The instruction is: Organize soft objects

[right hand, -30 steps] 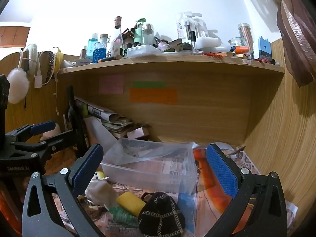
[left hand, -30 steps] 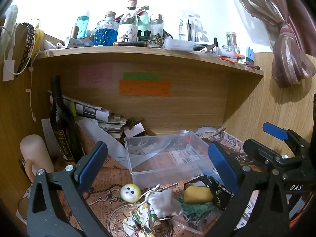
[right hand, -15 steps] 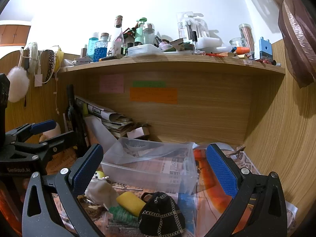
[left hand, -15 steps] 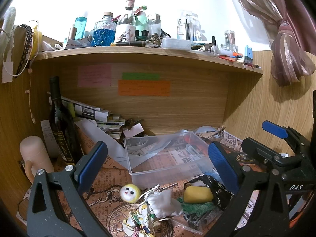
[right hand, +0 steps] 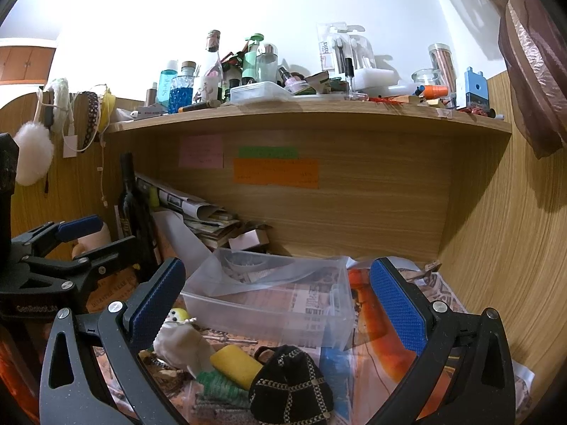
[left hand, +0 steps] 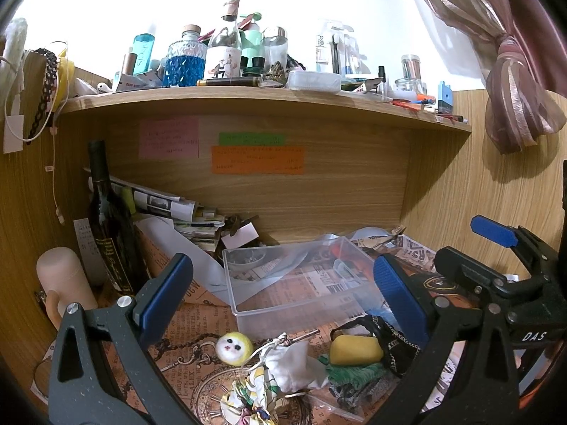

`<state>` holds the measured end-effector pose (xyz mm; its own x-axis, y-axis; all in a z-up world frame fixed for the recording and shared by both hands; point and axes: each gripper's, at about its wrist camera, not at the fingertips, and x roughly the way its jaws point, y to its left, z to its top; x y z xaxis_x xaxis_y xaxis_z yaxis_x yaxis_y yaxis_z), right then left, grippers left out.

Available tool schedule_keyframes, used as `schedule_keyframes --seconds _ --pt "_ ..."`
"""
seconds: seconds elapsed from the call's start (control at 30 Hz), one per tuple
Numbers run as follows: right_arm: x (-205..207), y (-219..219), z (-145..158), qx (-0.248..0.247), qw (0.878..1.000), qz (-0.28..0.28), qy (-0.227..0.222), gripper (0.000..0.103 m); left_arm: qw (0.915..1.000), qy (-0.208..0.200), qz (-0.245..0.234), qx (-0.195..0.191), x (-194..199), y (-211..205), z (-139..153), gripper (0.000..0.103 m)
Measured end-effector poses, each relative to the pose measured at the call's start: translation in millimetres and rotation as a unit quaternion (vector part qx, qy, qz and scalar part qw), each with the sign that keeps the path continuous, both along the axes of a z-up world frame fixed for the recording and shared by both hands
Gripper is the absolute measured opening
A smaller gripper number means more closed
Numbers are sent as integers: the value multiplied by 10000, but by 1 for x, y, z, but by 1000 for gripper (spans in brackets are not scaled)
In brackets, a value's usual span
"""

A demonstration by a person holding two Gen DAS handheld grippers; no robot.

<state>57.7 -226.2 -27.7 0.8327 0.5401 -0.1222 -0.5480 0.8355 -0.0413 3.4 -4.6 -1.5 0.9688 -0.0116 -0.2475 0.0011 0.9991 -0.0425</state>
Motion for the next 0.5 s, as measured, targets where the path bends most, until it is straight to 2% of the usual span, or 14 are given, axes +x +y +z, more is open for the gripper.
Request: schedule_keyframes --seconds 0.5 --pt "-2 0 3 1 10000 -2 -11 103 10000 -18 -1 4 -1 -1 1 103"
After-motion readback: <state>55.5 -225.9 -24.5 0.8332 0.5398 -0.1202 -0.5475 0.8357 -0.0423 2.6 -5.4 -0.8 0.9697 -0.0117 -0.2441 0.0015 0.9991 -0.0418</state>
